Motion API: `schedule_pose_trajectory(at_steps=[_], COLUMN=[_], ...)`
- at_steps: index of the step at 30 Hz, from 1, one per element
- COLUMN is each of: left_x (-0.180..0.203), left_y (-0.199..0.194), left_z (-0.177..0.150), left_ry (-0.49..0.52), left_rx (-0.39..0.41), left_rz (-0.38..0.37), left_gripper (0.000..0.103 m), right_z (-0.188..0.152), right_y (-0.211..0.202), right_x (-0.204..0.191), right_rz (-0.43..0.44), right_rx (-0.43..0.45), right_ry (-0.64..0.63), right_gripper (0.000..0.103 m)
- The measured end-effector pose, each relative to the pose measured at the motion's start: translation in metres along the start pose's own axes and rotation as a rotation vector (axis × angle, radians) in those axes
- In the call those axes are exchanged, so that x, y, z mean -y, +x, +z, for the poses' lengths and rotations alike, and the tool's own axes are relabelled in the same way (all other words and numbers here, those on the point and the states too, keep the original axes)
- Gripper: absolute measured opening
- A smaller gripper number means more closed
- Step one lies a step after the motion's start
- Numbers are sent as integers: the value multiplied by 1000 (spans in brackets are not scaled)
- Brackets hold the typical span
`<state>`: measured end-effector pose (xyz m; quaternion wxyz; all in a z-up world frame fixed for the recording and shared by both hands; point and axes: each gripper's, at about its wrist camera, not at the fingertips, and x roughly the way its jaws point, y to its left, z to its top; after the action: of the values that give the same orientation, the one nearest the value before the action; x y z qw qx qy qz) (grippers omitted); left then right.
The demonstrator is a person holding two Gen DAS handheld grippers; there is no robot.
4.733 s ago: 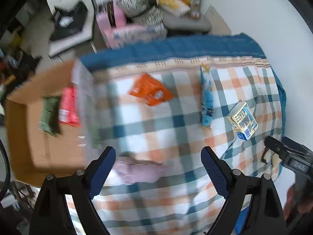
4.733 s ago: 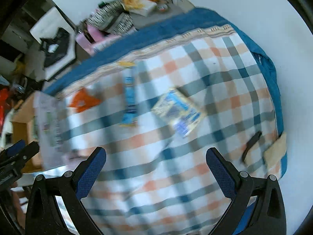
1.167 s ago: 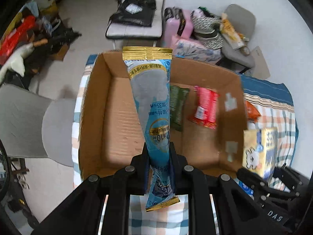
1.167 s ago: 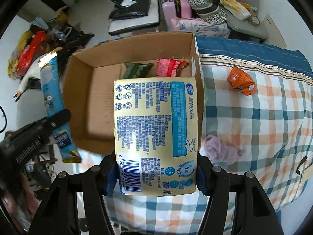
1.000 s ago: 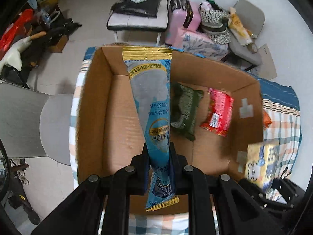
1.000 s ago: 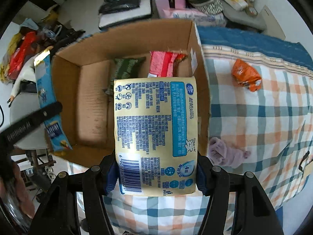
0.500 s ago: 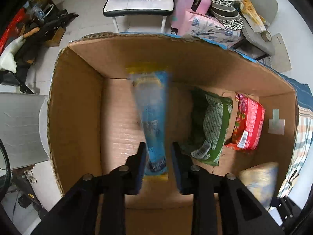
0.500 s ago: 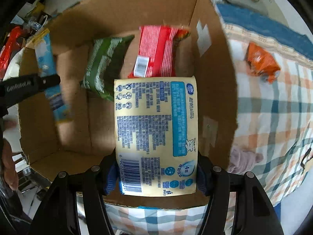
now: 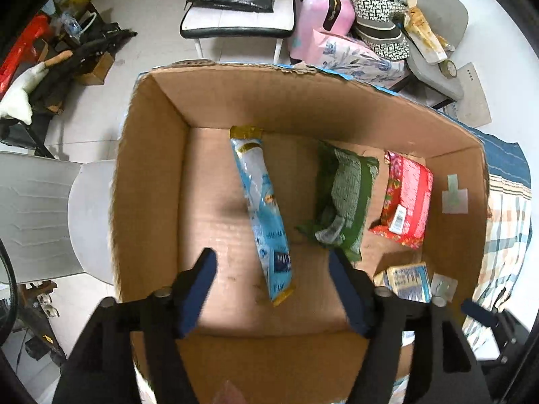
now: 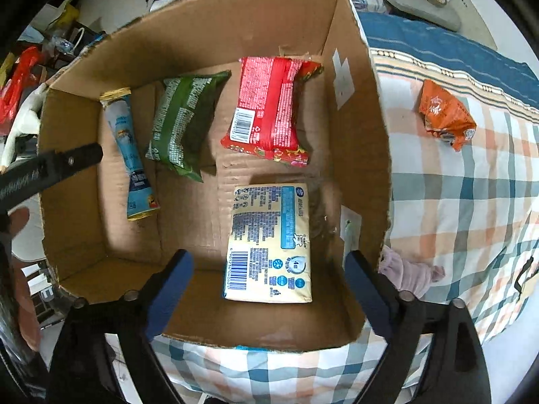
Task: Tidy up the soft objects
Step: 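Carry the blue packet and yellow box into the box and release both, then grasp the lilac cloth with the right tool while the left tool grasps the orange bag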
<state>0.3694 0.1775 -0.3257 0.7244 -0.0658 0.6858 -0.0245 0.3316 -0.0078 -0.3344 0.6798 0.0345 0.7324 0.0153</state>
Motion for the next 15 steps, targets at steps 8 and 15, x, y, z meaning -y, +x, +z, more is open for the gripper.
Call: schedule_pose_trajectory(at_steps=[8,15], left_x=[-9,-4], left_y=[-27,-59], left_z=[-47,-91], left_ry=[-41,-63], left_rx=[65,147], left_rz=[-10,-3], left_gripper=[94,97], right_z=[-15,-43], right_y=[-20,-44], right_x=[-5,-12], right_rz=[-21,-40], right_rx=[48,123], right_ry=[-20,-61], right_gripper=[103,103])
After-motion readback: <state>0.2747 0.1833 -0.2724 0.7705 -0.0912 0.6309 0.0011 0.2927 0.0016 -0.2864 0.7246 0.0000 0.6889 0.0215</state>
